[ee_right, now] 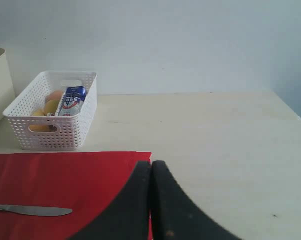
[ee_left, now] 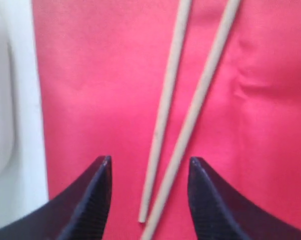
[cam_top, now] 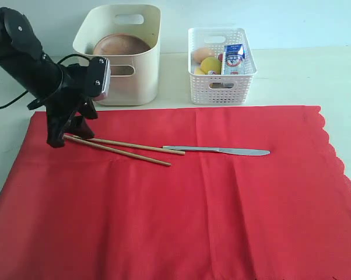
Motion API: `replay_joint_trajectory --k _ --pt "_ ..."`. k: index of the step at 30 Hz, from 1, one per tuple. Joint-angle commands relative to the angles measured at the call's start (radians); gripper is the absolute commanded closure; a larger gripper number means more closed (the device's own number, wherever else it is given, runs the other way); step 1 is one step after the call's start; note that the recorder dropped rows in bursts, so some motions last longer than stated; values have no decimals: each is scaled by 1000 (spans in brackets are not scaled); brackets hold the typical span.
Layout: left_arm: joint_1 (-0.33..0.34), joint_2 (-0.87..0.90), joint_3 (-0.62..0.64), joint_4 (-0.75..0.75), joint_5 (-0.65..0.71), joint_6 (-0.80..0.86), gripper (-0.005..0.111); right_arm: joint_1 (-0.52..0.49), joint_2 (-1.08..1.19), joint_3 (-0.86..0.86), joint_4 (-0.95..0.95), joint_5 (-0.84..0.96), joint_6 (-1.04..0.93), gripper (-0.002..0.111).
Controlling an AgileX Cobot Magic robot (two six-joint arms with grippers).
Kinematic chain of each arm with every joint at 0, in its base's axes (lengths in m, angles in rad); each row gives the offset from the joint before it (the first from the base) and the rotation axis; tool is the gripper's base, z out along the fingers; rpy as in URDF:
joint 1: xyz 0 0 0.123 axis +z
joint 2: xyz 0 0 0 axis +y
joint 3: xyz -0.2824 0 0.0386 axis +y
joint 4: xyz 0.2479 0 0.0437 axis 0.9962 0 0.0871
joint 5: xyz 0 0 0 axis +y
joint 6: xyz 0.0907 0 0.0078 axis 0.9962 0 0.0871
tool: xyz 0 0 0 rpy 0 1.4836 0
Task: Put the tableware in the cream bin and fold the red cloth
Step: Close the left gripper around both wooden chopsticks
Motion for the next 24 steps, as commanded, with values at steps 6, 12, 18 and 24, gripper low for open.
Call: replay_joint_trajectory --k 6,12,18,24 --pt "-8 65 -100 -10 175 73 60 -5 3 1 1 -17 -2 108" --pt "-8 75 -99 -18 173 78 49 -5 3 1 1 -17 -2 108" --pt "-8 101 -99 -11 166 78 49 -5 3 1 1 -17 -2 108" --pt "-8 121 -99 0 161 78 49 -5 3 1 1 -17 -2 108"
